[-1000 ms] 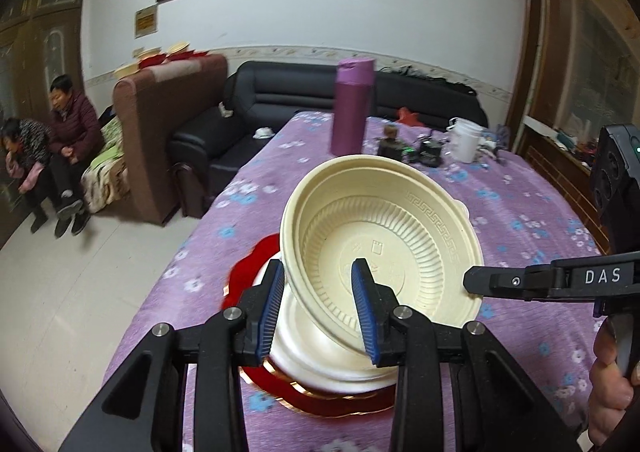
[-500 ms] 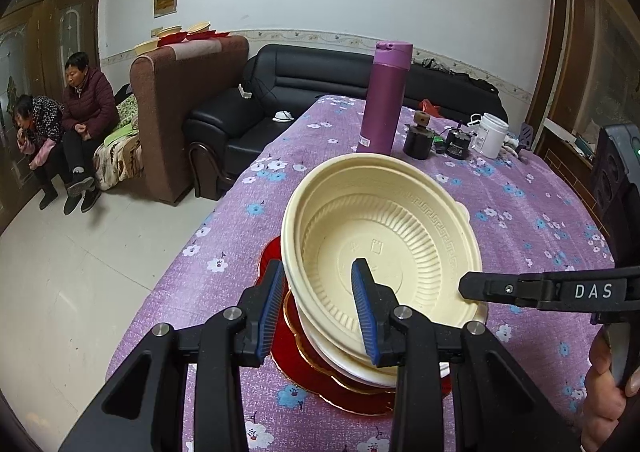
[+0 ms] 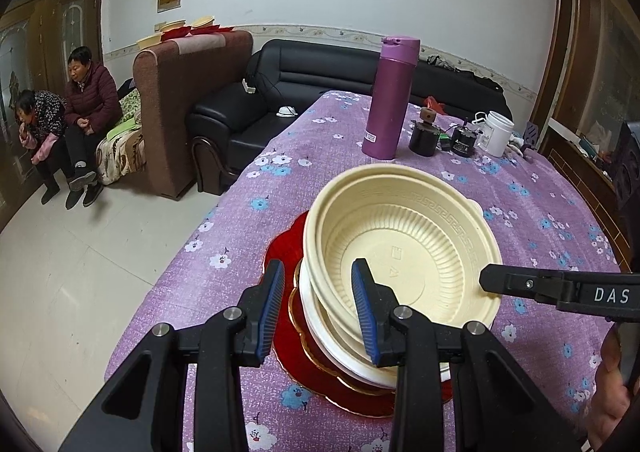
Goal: Organize plates and bowls
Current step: 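Lower the cream bowl into the white bowls with both grippers, then grip the red plate rim of the stack with both grippers and tilt it up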
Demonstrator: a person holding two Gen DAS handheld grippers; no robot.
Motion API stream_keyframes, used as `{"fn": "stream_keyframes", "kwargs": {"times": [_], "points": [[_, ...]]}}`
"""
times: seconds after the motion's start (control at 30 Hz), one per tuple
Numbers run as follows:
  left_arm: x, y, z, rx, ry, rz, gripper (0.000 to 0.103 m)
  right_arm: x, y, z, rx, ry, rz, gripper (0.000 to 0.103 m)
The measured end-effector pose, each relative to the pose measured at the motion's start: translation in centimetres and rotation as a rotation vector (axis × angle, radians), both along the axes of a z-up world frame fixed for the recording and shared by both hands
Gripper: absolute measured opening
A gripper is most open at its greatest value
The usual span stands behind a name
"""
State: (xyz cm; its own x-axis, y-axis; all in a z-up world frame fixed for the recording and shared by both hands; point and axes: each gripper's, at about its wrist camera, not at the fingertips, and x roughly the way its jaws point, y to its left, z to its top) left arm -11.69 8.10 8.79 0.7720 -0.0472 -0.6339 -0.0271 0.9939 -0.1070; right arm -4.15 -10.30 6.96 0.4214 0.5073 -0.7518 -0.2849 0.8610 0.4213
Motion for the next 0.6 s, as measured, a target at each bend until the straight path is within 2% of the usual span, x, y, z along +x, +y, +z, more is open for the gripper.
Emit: {"fn": "stream_keyframes", "kwargs": {"times": [0.4, 0.6], "points": [[-0.2, 0.0, 0.2, -0.004, -0.003, -0.005, 0.035, -0.5, -0.8, 0.2, 0.016, -0.001, -0.010, 0.029], [-0.5, 0.3, 0.5, -0.011, -0.015, -0.002, 0.040, -1.0, -1.8, 0.7, 0.051, -0.010, -0.013, 0.030]]}}
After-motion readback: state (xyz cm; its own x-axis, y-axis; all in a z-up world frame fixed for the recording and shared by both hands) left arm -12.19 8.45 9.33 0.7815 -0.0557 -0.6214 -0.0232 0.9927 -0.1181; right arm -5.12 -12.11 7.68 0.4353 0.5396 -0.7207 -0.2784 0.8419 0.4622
